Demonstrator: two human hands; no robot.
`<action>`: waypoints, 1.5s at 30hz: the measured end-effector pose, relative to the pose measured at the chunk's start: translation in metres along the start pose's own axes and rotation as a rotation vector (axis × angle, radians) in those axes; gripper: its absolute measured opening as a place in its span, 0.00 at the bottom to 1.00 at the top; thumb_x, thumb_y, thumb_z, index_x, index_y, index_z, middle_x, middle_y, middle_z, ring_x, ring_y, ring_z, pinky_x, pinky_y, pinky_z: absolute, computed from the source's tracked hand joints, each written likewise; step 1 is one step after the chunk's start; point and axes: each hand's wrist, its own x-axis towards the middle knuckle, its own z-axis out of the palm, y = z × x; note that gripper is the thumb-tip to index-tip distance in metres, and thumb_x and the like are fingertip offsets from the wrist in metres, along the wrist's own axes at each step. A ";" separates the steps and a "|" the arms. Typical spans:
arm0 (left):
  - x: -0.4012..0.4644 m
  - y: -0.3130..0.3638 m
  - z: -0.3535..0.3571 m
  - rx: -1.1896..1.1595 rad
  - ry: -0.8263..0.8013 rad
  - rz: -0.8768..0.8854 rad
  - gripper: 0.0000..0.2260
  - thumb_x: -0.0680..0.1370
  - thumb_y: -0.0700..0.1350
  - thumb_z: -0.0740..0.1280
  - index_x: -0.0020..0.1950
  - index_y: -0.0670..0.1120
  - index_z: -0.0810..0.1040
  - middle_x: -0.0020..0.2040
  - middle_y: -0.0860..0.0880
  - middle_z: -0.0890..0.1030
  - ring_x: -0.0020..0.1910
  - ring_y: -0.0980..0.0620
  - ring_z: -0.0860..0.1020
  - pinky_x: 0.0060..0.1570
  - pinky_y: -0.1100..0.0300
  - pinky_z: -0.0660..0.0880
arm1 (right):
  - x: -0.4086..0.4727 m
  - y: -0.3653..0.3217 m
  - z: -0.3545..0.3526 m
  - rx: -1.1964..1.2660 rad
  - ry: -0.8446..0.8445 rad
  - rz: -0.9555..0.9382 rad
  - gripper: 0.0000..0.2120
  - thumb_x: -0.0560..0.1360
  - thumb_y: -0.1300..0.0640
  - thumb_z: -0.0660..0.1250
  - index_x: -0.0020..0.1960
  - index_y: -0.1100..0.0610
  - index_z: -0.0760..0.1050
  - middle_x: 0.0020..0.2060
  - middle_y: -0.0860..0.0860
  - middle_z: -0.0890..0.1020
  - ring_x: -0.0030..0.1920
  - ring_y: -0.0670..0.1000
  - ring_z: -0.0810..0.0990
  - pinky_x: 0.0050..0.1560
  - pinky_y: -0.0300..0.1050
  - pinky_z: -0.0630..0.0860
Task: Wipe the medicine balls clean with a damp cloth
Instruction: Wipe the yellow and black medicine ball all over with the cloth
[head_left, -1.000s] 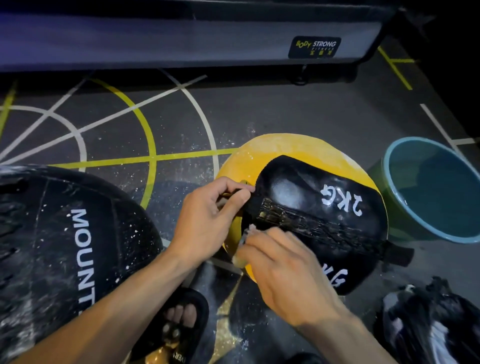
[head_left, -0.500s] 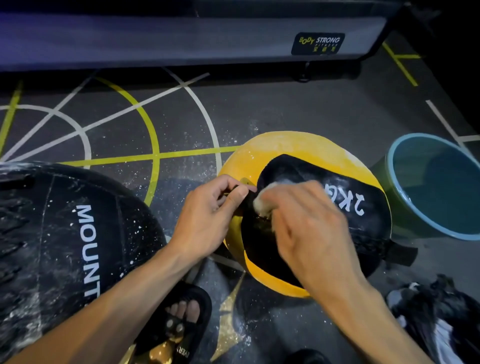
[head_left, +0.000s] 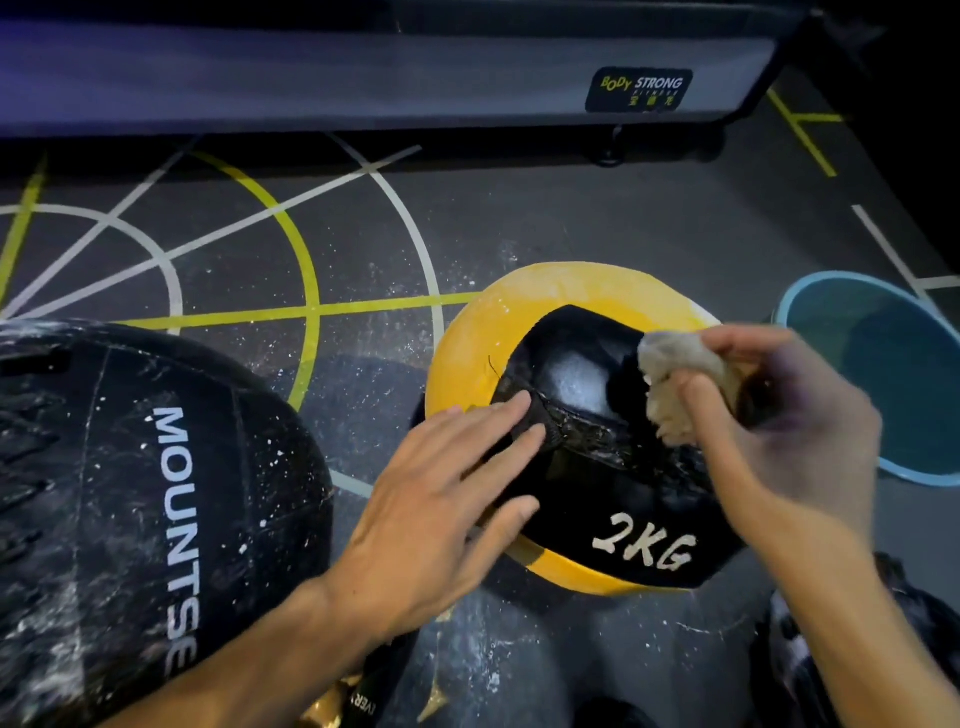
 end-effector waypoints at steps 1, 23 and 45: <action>0.000 0.004 0.001 0.024 0.003 0.011 0.23 0.85 0.56 0.61 0.78 0.47 0.72 0.80 0.51 0.67 0.78 0.53 0.67 0.77 0.52 0.62 | 0.011 -0.003 0.002 -0.008 -0.003 0.002 0.10 0.75 0.61 0.73 0.53 0.48 0.80 0.45 0.41 0.84 0.45 0.44 0.83 0.52 0.54 0.82; 0.019 0.028 0.003 0.326 -0.373 0.053 0.34 0.85 0.64 0.48 0.81 0.41 0.61 0.81 0.39 0.62 0.83 0.42 0.51 0.81 0.46 0.49 | 0.029 -0.047 0.083 -0.568 -0.768 -0.351 0.10 0.74 0.60 0.67 0.50 0.46 0.82 0.45 0.42 0.80 0.53 0.49 0.77 0.47 0.47 0.75; 0.012 0.020 0.003 0.210 -0.409 0.029 0.34 0.85 0.66 0.46 0.84 0.45 0.54 0.84 0.44 0.54 0.83 0.48 0.46 0.82 0.50 0.46 | 0.034 -0.048 0.079 -0.495 -0.652 -0.214 0.08 0.74 0.61 0.68 0.48 0.49 0.81 0.39 0.41 0.80 0.45 0.43 0.81 0.42 0.35 0.74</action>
